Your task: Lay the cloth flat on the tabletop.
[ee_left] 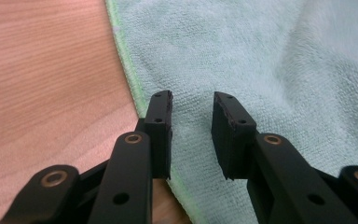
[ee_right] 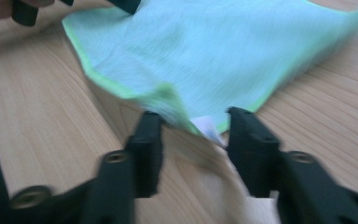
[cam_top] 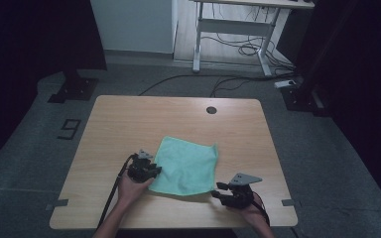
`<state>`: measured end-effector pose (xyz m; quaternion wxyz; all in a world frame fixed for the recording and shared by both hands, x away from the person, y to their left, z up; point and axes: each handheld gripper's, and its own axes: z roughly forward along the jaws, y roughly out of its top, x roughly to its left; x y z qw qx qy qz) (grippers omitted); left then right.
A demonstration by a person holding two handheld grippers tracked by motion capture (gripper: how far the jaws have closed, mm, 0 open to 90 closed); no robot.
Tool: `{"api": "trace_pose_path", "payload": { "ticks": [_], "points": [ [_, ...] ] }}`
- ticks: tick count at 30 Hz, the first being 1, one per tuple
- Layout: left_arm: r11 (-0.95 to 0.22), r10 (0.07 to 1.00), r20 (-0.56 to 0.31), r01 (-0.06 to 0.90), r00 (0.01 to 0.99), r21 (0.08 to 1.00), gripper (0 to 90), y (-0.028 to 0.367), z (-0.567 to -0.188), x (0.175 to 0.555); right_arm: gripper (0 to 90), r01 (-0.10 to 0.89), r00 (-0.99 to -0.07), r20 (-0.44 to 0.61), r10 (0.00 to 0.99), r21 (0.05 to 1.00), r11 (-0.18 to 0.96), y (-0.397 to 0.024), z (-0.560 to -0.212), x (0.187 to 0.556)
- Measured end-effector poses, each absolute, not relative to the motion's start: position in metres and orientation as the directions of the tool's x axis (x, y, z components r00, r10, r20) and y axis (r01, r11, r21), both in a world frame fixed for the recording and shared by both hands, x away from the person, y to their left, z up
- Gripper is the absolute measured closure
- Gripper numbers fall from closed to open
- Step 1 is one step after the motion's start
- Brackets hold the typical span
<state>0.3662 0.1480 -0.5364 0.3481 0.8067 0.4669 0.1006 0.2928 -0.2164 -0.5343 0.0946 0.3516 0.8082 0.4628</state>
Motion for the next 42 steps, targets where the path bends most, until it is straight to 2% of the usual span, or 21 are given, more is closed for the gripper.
{"api": "trace_pose_path", "payload": {
  "ticks": [4,8,16,22,25,33,38,42],
  "points": [
    [-0.317,0.825,-0.163,0.681,0.541,0.660,68.2,0.148,-0.537,0.364,46.7,0.481,-0.696,0.202,0.689,0.843,0.239,-0.232,-0.521,0.296],
    [-0.315,0.823,-0.170,0.684,0.542,0.658,67.6,0.149,-0.537,0.363,45.3,0.491,-0.669,0.202,0.715,0.843,0.221,-0.236,-0.518,0.313],
    [-0.319,0.812,-0.180,0.680,0.555,0.660,65.2,0.155,-0.537,0.346,42.9,0.543,-0.668,0.239,0.705,0.804,0.243,-0.192,-0.537,0.349],
    [-0.294,0.797,-0.200,0.656,0.569,0.695,61.4,0.163,-0.529,0.340,40.9,0.546,-0.676,0.202,0.708,0.783,0.298,-0.168,-0.540,0.358],
    [-0.300,0.771,-0.201,0.624,0.604,0.722,59.0,0.160,-0.522,0.345,39.3,0.564,-0.668,0.211,0.714,0.769,0.301,-0.164,-0.544,0.360],
    [-0.342,0.751,-0.232,0.665,0.618,0.664,55.5,0.148,-0.537,0.378,36.4,0.567,-0.662,0.171,0.730,0.751,0.338,-0.160,-0.549,0.361],
    [-0.336,0.749,-0.239,0.665,0.618,0.667,54.3,0.150,-0.539,0.376,37.5,0.552,-0.671,0.138,0.729,0.749,0.367,-0.162,-0.549,0.366],
    [-0.309,0.748,-0.277,0.686,0.603,0.658,53.4,0.149,-0.539,0.371,39.3,0.561,-0.658,0.131,0.742,0.742,0.367,-0.168,-0.548,0.377]
  ]
}}
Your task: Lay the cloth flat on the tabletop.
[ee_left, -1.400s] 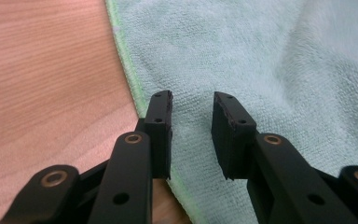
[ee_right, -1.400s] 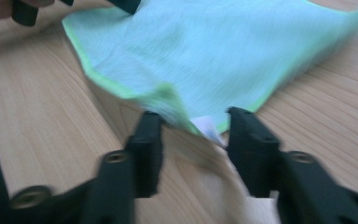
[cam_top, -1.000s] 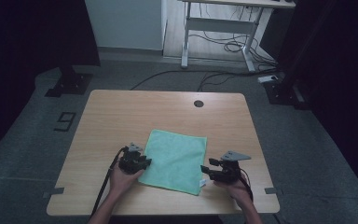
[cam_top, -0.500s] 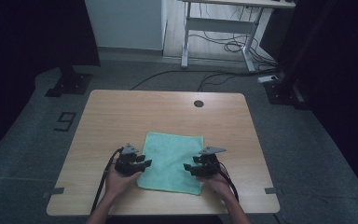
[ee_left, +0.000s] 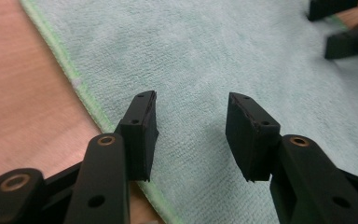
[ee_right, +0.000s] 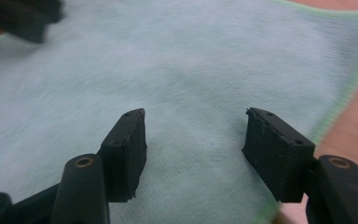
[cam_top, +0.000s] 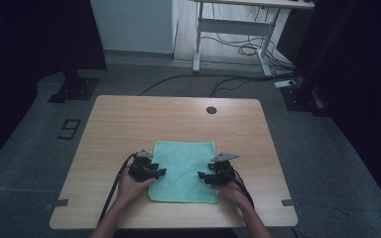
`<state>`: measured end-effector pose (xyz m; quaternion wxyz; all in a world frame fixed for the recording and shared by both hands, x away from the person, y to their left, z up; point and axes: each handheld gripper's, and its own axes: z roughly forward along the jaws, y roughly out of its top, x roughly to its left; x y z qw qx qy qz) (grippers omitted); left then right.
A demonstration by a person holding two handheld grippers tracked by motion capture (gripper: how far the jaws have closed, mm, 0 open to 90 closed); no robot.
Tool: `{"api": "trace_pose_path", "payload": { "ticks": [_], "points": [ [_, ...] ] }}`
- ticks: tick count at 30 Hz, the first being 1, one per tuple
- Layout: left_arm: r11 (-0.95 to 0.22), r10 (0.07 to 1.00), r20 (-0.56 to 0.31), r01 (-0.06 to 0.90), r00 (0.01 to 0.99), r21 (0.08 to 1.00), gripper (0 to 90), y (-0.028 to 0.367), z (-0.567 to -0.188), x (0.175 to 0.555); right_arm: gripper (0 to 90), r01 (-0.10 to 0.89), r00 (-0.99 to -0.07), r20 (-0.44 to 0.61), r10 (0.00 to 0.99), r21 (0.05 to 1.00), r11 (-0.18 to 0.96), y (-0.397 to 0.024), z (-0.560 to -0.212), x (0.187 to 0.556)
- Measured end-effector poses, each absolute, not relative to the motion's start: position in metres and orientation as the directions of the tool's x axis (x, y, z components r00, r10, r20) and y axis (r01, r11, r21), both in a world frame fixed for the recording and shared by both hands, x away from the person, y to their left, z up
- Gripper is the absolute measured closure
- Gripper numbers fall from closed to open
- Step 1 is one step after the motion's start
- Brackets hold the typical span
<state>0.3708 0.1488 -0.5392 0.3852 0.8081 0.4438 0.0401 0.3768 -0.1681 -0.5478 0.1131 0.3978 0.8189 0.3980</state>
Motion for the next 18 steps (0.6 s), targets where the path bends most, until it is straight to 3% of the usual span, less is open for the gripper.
{"api": "trace_pose_path", "payload": {
  "ticks": [9,18],
  "points": [
    [-0.314,0.732,-0.293,0.687,0.615,0.655,52.6,0.148,-0.539,0.357,37.6,0.567,-0.653,0.132,0.746,0.738,0.366,-0.178,-0.547,0.380],
    [-0.312,0.758,-0.255,0.677,0.600,0.667,51.7,0.156,-0.534,0.371,35.7,0.546,-0.663,0.160,0.731,0.771,0.327,-0.175,-0.539,0.360]
  ]
}}
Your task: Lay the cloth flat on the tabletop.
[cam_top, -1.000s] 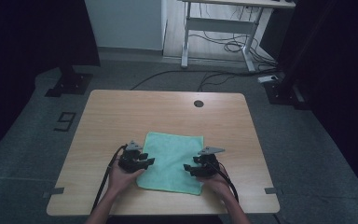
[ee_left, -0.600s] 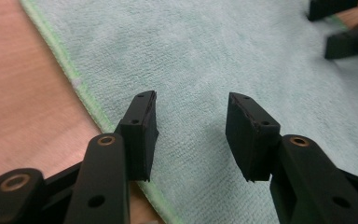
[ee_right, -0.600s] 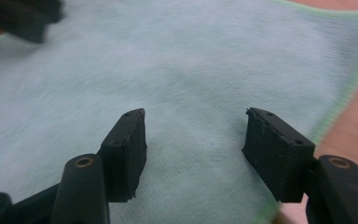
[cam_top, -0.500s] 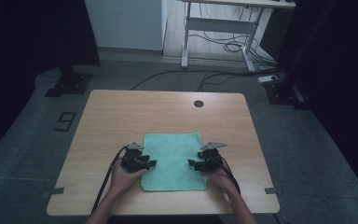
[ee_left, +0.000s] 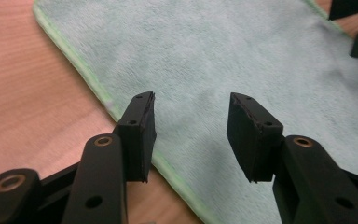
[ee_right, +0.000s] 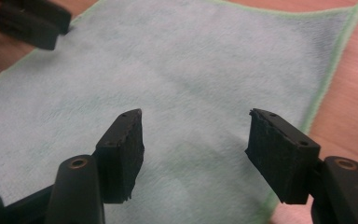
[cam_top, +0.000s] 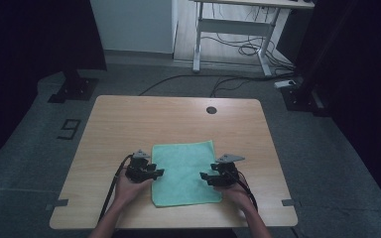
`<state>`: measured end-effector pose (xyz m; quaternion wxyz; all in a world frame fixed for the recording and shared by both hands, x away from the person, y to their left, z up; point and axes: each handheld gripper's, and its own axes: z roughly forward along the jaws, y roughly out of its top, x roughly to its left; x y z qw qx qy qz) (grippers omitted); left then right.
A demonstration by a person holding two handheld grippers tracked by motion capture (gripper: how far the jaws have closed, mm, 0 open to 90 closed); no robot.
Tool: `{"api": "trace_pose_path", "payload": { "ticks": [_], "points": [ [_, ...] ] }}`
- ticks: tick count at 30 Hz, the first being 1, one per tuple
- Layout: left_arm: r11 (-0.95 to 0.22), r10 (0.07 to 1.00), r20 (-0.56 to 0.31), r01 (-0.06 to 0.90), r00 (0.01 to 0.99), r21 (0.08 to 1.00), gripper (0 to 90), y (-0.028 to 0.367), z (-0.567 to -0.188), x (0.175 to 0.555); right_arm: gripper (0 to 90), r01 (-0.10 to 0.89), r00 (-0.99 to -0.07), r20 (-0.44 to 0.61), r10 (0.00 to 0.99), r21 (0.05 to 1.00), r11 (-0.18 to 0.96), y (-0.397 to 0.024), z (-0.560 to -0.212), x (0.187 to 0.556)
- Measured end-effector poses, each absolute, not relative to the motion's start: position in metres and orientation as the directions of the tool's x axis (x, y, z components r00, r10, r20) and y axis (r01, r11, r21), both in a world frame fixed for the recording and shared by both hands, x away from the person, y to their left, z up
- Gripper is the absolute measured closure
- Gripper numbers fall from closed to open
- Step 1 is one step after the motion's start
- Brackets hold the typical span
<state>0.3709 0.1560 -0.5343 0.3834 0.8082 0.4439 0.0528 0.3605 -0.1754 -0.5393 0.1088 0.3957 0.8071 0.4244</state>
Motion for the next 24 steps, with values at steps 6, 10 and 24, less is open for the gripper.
{"api": "trace_pose_path", "payload": {
  "ticks": [6,10,24],
  "points": [
    [-0.325,0.761,-0.243,0.677,0.601,0.660,53.2,0.150,-0.538,0.377,35.1,0.571,-0.660,0.196,0.725,0.759,0.314,-0.174,-0.548,0.355],
    [-0.322,0.761,-0.245,0.677,0.601,0.661,53.5,0.147,-0.538,0.384,35.0,0.578,-0.654,0.205,0.728,0.756,0.307,-0.178,-0.550,0.352],
    [-0.304,0.767,-0.227,0.651,0.600,0.696,49.8,0.147,-0.525,0.381,35.1,0.556,-0.649,0.192,0.736,0.780,0.287,-0.185,-0.548,0.345]
  ]
}}
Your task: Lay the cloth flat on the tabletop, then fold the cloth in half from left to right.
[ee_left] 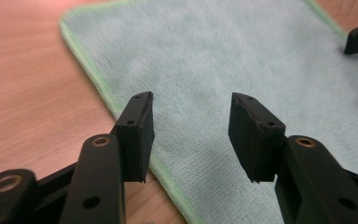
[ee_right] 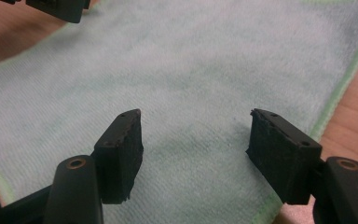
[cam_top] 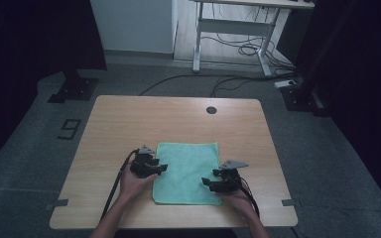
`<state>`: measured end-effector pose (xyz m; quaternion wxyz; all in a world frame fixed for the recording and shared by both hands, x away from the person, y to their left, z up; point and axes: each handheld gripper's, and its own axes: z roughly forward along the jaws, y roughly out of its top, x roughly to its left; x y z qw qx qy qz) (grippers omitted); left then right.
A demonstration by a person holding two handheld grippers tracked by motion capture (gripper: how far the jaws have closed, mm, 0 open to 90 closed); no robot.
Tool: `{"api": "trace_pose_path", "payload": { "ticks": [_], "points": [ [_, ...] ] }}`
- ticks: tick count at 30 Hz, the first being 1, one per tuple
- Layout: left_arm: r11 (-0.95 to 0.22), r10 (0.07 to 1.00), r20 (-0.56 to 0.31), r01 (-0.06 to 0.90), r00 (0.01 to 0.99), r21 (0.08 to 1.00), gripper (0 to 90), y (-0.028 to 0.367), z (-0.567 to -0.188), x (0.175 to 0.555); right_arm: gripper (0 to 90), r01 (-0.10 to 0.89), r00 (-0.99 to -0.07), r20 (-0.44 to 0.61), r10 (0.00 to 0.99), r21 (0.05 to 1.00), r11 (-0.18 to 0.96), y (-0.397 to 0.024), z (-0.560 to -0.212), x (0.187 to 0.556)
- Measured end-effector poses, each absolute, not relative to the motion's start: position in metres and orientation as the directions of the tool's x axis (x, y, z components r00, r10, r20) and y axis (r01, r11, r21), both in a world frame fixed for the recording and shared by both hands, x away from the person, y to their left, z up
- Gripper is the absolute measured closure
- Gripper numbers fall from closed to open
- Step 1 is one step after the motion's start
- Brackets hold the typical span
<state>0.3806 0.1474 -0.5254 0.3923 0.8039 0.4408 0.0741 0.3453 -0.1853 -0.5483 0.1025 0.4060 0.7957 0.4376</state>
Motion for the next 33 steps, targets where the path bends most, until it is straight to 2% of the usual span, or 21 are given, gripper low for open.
{"api": "trace_pose_path", "payload": {
  "ticks": [16,27,33],
  "points": [
    [-0.289,0.786,-0.194,0.626,0.588,0.724,41.4,0.166,-0.509,0.384,33.6,0.487,-0.697,0.221,0.683,0.844,0.224,-0.165,-0.526,0.334],
    [-0.316,0.801,-0.149,0.620,0.580,0.718,43.2,0.160,-0.506,0.417,34.0,0.482,-0.735,0.213,0.644,0.832,0.276,-0.139,-0.532,0.331],
    [-0.322,0.805,-0.148,0.634,0.574,0.703,45.9,0.156,-0.515,0.439,34.1,0.481,-0.738,0.215,0.640,0.833,0.275,-0.139,-0.532,0.332]
  ]
}}
